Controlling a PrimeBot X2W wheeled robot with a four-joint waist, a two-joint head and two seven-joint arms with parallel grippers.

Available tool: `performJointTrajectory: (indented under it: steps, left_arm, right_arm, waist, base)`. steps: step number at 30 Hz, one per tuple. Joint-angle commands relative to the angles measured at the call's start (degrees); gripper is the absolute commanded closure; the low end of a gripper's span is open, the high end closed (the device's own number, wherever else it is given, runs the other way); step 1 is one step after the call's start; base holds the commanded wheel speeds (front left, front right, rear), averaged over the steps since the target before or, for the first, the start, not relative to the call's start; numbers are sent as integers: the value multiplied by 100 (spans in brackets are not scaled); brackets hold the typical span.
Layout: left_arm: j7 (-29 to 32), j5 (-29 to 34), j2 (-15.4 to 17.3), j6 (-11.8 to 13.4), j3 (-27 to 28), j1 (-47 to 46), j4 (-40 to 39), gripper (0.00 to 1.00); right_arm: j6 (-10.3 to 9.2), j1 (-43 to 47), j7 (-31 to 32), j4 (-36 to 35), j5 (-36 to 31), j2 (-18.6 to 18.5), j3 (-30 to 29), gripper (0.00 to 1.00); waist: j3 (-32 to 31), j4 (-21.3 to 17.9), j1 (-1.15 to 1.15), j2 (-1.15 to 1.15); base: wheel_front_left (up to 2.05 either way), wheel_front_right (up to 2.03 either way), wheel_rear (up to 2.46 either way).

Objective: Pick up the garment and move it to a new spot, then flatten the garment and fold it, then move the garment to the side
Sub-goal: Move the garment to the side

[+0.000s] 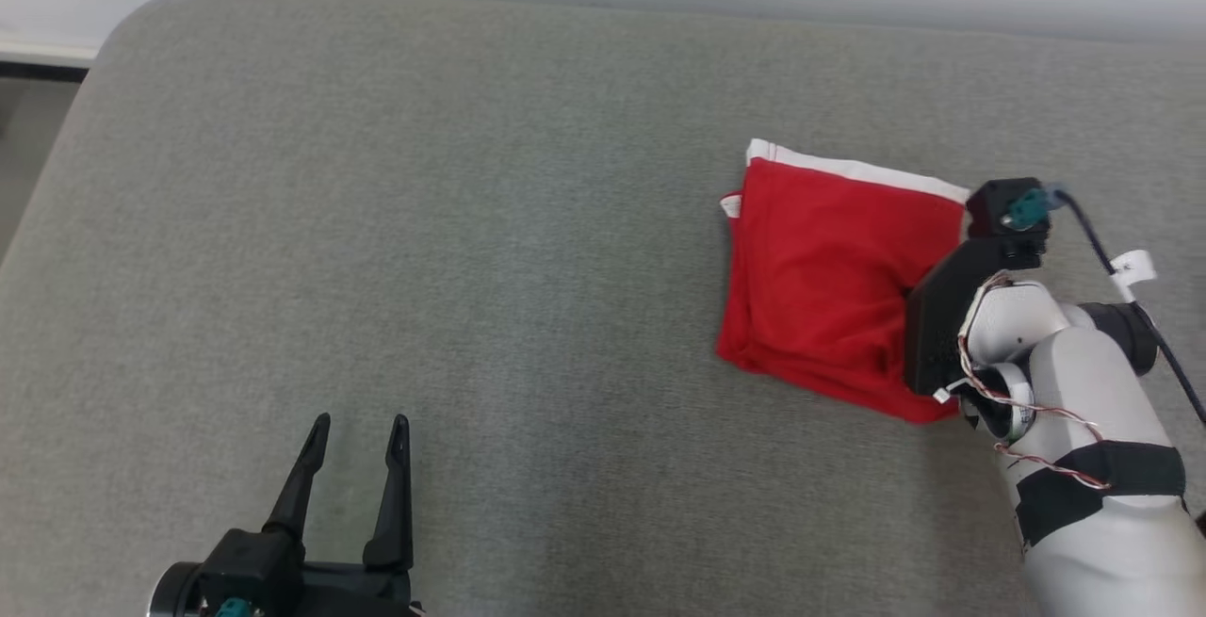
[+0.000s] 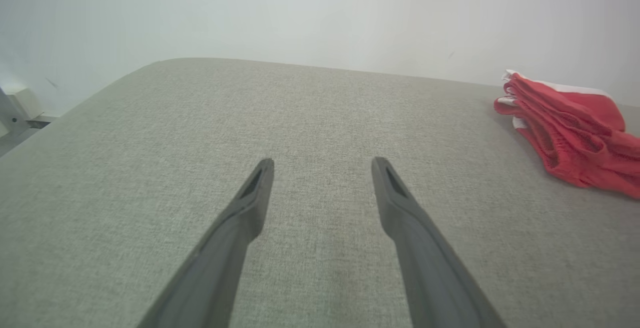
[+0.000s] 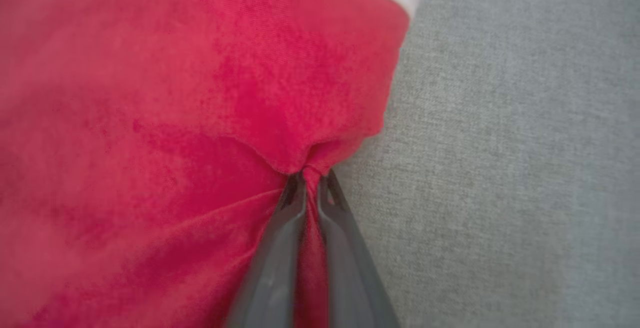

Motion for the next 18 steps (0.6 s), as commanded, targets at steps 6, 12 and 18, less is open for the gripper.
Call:
performJointTrajectory:
  steps: [6,12,18]
  left_arm:
    - [-15,10,33,10,92,156,-14,0]
    - [-15,-21,40,9,24,296,13,0]
    - [-15,-88,110,10,-104,316,37,0]
  right_arm:
    - [8,-5,-32,-246,254,-635,979,100]
    - [8,-166,64,-674,374,-1533,1759,100]
    - [8,-265,15,-788,285,-2202,2212,100]
  waist:
    - [-503,-752,0,-1]
    - [-740,-1225,0,-1]
    - [-712,-1359,0,-1]
  base:
    - [0,0,0]
    - [0,0,0]
    - [0,0,0]
